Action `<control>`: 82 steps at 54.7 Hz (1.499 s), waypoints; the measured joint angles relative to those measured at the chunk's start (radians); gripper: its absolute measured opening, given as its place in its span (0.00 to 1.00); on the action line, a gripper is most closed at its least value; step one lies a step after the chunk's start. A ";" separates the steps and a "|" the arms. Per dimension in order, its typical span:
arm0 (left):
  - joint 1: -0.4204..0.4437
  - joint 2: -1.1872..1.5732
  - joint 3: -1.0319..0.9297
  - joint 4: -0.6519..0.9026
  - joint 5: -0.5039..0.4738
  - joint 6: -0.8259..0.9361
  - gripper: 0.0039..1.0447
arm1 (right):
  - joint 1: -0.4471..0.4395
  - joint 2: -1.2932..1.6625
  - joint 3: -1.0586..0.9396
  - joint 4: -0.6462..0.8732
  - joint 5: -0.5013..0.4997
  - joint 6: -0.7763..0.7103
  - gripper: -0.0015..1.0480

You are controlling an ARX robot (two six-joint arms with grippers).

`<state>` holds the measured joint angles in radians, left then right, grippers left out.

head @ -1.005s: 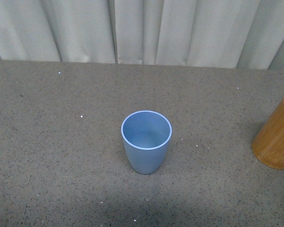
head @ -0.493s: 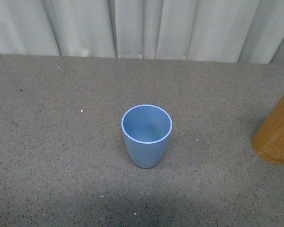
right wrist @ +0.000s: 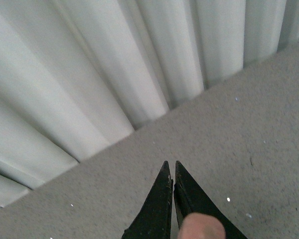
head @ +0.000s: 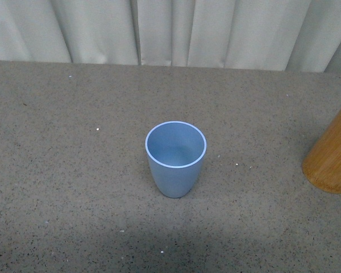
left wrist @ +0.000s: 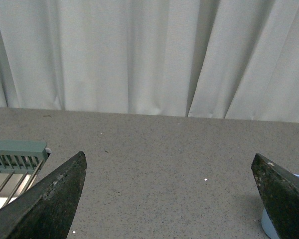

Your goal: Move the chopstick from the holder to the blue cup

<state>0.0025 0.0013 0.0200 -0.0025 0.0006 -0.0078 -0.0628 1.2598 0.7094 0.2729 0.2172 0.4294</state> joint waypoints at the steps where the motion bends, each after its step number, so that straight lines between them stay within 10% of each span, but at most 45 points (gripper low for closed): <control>1: 0.000 0.000 0.000 0.000 0.000 0.000 0.94 | 0.003 -0.012 0.008 -0.006 0.000 -0.001 0.01; 28: 0.000 0.000 0.000 0.000 0.000 0.000 0.94 | 0.415 0.009 0.038 0.066 0.111 0.077 0.01; 82: 0.000 0.000 0.000 0.000 0.000 0.000 0.94 | 0.587 0.329 0.018 0.234 0.096 0.223 0.01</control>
<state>0.0025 0.0013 0.0200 -0.0025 0.0006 -0.0078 0.5247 1.5890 0.7269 0.5068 0.3130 0.6521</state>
